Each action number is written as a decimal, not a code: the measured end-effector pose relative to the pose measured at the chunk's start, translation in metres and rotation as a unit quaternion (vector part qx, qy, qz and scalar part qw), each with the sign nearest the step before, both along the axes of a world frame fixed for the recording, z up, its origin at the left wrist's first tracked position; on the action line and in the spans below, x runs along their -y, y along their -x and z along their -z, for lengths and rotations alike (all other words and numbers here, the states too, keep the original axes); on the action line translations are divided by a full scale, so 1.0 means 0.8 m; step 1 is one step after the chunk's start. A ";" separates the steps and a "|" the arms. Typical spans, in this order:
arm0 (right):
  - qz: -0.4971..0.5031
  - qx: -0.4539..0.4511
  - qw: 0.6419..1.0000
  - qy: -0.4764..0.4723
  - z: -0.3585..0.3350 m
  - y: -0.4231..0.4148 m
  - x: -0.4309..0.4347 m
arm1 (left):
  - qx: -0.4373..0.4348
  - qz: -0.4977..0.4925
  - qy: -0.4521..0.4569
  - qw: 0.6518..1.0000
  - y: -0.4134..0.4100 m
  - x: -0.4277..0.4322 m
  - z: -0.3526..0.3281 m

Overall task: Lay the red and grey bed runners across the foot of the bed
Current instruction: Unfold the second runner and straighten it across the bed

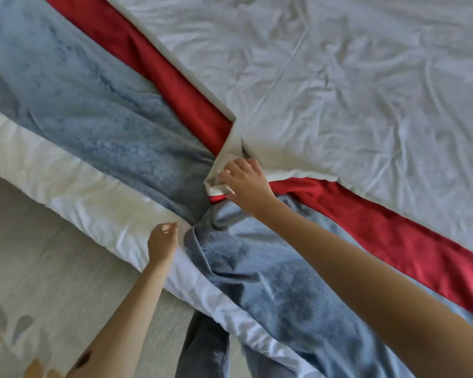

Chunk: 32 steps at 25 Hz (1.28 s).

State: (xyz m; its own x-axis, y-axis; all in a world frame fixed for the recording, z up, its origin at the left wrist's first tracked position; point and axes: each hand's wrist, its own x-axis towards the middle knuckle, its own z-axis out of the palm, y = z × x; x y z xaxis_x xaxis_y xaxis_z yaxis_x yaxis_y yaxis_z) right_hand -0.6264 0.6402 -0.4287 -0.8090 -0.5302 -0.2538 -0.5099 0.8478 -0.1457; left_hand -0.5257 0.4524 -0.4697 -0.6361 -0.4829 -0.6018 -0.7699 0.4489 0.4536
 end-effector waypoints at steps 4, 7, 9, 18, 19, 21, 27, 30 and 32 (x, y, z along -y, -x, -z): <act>-0.040 -0.036 0.998 -0.029 0.005 0.004 -0.007 | 0.018 -0.035 -0.061 0.997 0.019 -0.017 0.015; 0.002 -0.036 0.998 0.054 0.005 0.009 -0.027 | 0.024 -0.095 -0.089 0.991 0.022 -0.023 0.020; 0.046 -0.003 0.994 0.097 0.000 0.020 -0.048 | 0.037 -0.122 -0.114 0.985 0.022 -0.022 0.019; 0.401 0.023 0.908 0.121 0.017 0.084 -0.172 | 0.013 -0.145 -0.084 0.986 0.015 -0.029 0.014; 0.431 0.032 0.895 0.108 0.022 0.085 -0.188 | 0.010 -0.143 -0.071 0.987 0.013 -0.029 0.015; 0.480 0.037 0.872 0.091 0.029 0.082 -0.218 | -0.001 -0.148 -0.049 0.988 0.005 -0.028 0.016; 0.528 0.079 0.846 0.014 0.025 0.076 -0.300 | -0.007 -0.185 -0.016 0.983 -0.024 -0.020 0.019; 0.529 0.085 0.844 -0.015 0.024 0.086 -0.316 | 0.003 -0.183 -0.011 0.983 -0.026 -0.020 0.022; 0.531 0.088 0.843 -0.021 0.027 0.094 -0.317 | 0.004 -0.187 -0.009 0.982 -0.027 -0.023 0.024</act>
State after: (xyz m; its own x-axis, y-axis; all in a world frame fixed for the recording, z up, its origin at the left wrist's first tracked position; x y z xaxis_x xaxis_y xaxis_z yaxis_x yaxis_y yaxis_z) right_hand -0.7015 0.8939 -0.4504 -0.7699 0.4802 -0.4202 0.5650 0.8191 -0.0990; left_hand -0.5039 0.4704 -0.4890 -0.4113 -0.6713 -0.6165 -0.8832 0.1264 0.4516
